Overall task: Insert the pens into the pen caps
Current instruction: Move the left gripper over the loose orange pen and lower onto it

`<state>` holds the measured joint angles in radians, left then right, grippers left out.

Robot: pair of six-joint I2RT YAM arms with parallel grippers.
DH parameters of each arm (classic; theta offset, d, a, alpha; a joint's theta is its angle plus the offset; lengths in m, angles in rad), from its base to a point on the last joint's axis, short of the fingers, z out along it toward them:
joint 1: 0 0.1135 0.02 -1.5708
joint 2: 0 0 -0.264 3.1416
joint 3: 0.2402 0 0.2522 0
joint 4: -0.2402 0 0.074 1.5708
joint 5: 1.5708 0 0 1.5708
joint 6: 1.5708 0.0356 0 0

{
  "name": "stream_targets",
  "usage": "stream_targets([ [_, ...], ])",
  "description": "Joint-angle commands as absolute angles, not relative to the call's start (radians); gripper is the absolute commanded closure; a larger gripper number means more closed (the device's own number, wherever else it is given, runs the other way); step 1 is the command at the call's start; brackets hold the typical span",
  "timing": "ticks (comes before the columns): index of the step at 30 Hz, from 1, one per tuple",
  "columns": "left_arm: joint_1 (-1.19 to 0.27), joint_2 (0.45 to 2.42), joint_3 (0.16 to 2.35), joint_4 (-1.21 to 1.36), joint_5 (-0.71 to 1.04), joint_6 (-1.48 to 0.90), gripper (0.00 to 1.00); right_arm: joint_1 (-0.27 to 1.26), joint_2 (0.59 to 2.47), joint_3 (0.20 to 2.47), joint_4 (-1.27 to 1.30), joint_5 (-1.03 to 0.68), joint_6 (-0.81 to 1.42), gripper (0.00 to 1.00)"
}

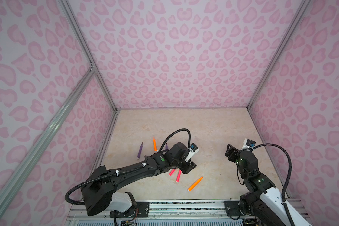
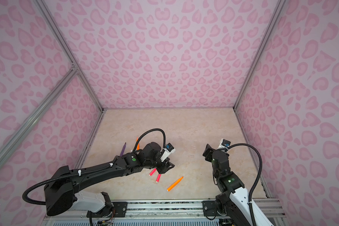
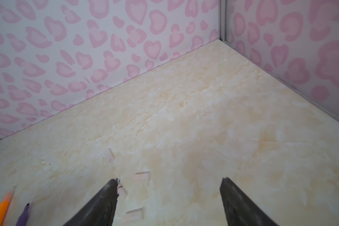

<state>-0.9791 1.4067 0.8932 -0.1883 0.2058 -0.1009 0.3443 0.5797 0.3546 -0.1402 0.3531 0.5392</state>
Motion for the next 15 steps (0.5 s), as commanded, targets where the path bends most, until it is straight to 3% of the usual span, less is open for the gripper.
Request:
stream_targets([
  [1, -0.990, 1.431, 0.900, -0.173, 0.251, -0.038, 0.49, 0.299, 0.543, 0.293, -0.114, 0.397, 0.546, 0.18],
  [9, -1.059, 1.602, 0.963, -0.248, 0.222, 0.047, 0.51, 0.228, 0.463, 0.204, -0.050, 0.316, 0.564, 0.17],
  [15, -1.104, 1.732, 1.039, -0.318, 0.142, 0.070, 0.53, 0.216, 0.570, 0.203, 0.009, 0.307, 0.571, 0.17],
])
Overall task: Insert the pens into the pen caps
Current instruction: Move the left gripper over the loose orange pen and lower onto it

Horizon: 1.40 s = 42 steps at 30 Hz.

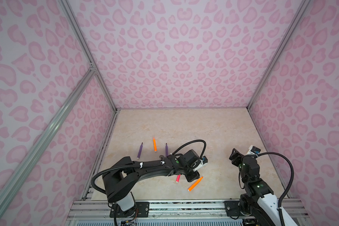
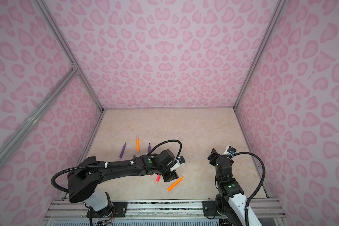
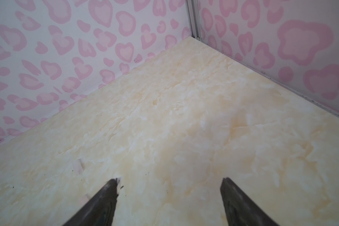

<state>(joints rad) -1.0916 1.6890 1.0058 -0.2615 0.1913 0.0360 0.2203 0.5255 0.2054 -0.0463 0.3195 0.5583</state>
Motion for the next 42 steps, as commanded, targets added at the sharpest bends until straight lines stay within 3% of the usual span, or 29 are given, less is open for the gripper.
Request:
stream_targets([
  [1, -1.114, 1.747, 1.050, -0.328, 0.133, 0.074, 0.54, 0.214, 0.601, 0.212, 0.016, 0.298, 0.570, 0.18],
  [8, -1.162, 1.763, 1.069, -0.368, 0.112, 0.097, 0.50, 0.214, 0.724, 0.253, 0.032, 0.272, 0.565, 0.20],
  [29, -1.221, 1.939, 1.216, -0.583, 0.105, 0.094, 0.50, 0.213, 0.702, 0.243, 0.038, 0.269, 0.564, 0.19],
  [34, -1.221, 1.962, 1.230, -0.596, 0.108, 0.094, 0.58, 0.214, 0.699, 0.241, 0.038, 0.268, 0.563, 0.20],
  [42, -1.220, 1.915, 1.215, -0.627, 0.104, 0.073, 0.54, 0.213, 0.699, 0.242, 0.038, 0.270, 0.563, 0.19],
])
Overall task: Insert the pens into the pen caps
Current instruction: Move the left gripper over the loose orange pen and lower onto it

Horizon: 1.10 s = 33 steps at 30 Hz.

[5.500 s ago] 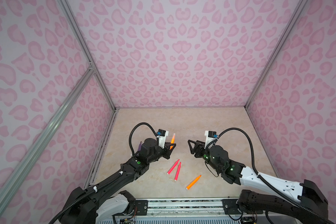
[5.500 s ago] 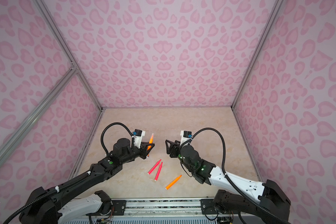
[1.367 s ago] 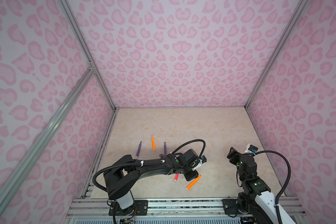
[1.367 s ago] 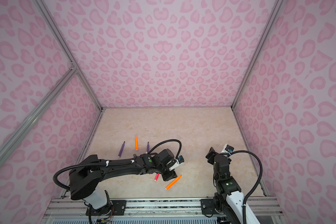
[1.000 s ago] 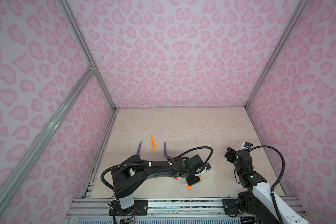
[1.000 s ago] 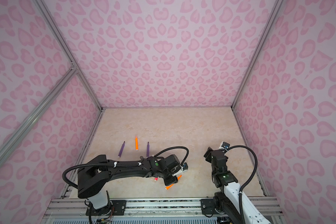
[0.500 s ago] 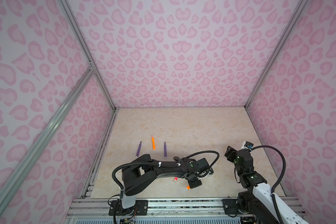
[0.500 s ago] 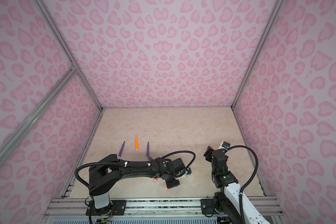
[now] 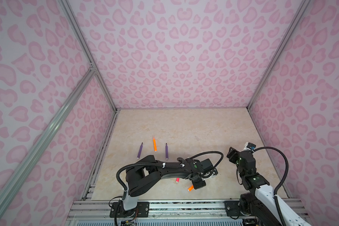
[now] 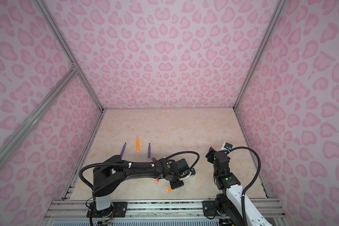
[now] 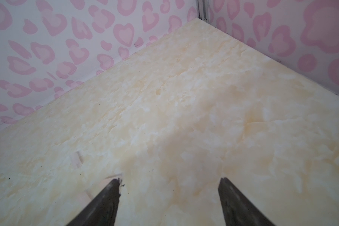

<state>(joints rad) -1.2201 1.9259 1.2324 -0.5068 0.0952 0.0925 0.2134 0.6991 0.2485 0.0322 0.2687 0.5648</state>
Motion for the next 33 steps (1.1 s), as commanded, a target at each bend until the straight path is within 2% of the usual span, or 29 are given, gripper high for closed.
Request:
stream_targets([
  [1, -1.221, 1.906, 1.209, -0.633, 0.106, 0.067, 0.54, 0.214, 0.698, 0.241, 0.038, 0.270, 0.563, 0.19],
  [7, -1.220, 1.883, 1.195, -0.658, 0.086, 0.045, 0.59, 0.214, 0.695, 0.242, 0.037, 0.271, 0.563, 0.19],
  [20, -1.220, 1.919, 1.210, -0.667, 0.114, 0.046, 0.57, 0.213, 0.686, 0.238, 0.033, 0.270, 0.563, 0.19],
  [23, -1.220, 1.922, 1.213, -0.667, 0.115, 0.047, 0.63, 0.213, 0.684, 0.237, 0.032, 0.270, 0.563, 0.19],
  [28, -1.220, 1.932, 1.218, -0.670, 0.106, 0.044, 0.63, 0.213, 0.684, 0.236, 0.032, 0.270, 0.564, 0.19],
  [29, -1.221, 1.934, 1.220, -0.672, 0.106, 0.045, 0.68, 0.214, 0.684, 0.236, 0.032, 0.270, 0.563, 0.19],
  [33, -1.222, 1.943, 1.226, -0.676, 0.082, 0.042, 0.70, 0.213, 0.683, 0.236, 0.031, 0.269, 0.563, 0.19],
])
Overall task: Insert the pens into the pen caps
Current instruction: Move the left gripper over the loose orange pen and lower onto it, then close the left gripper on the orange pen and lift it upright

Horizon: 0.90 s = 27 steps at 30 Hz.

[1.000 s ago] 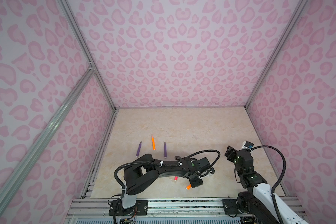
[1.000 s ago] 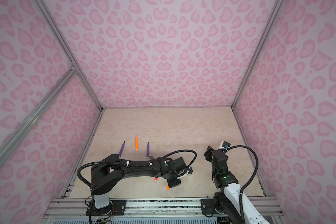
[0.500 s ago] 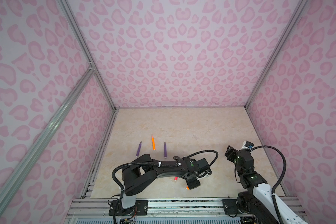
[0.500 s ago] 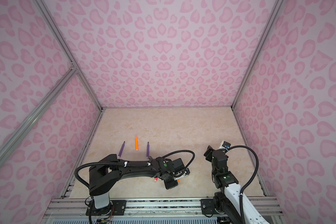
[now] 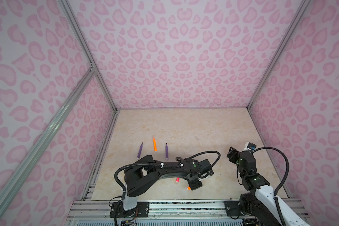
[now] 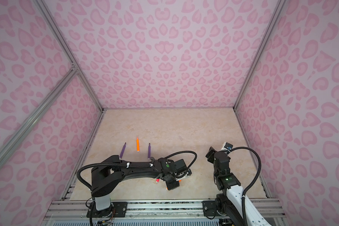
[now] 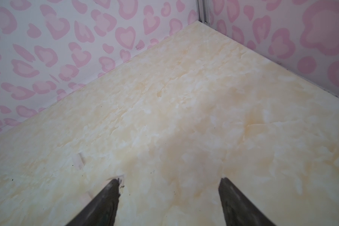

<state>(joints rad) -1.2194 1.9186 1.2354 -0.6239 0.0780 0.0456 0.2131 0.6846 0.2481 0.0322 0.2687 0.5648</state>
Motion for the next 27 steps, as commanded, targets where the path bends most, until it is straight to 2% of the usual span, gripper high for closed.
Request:
stream_targets([
  [1, -1.222, 1.944, 1.227, -0.677, 0.077, 0.041, 0.71, 0.213, 0.683, 0.236, 0.031, 0.270, 0.564, 0.19],
  [12, -1.227, 1.974, 1.238, -0.693, 0.009, 0.035, 0.74, 0.214, 0.671, 0.234, 0.029, 0.273, 0.564, 0.19],
  [18, -1.227, 1.960, 1.232, -0.675, -0.011, 0.035, 0.90, 0.213, 0.645, 0.235, 0.008, 0.274, 0.567, 0.22],
  [21, -1.227, 1.902, 1.209, -0.630, -0.051, 0.029, 0.96, 0.212, 0.584, 0.244, -0.028, 0.246, 0.572, 0.22],
  [27, -1.176, 1.660, 1.134, -0.450, -0.150, -0.021, 0.96, 0.215, 0.436, 0.266, -0.099, 0.138, 0.631, 0.22],
])
